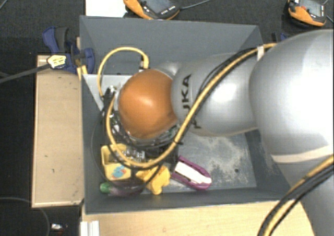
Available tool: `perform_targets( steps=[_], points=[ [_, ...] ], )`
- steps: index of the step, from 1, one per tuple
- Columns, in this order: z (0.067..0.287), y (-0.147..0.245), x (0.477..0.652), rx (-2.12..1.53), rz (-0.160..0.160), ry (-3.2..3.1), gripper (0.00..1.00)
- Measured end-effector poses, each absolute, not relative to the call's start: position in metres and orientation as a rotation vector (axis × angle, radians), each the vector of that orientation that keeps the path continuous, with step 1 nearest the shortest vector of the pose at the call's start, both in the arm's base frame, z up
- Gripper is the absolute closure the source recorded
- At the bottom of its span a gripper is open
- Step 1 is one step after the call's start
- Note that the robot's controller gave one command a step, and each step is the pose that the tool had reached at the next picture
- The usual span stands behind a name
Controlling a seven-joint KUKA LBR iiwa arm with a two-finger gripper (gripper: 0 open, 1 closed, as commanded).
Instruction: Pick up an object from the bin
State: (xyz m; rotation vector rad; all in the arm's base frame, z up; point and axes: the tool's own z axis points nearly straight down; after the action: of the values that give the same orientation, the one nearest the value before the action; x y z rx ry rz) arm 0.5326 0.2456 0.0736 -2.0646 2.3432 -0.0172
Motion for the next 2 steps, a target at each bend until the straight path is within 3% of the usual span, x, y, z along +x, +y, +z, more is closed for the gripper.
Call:
perform_targets(
  steps=[2],
  points=[
    [0.101,0.247,0.532,-2.05,-0.012,2.348,1.0]
  ],
)
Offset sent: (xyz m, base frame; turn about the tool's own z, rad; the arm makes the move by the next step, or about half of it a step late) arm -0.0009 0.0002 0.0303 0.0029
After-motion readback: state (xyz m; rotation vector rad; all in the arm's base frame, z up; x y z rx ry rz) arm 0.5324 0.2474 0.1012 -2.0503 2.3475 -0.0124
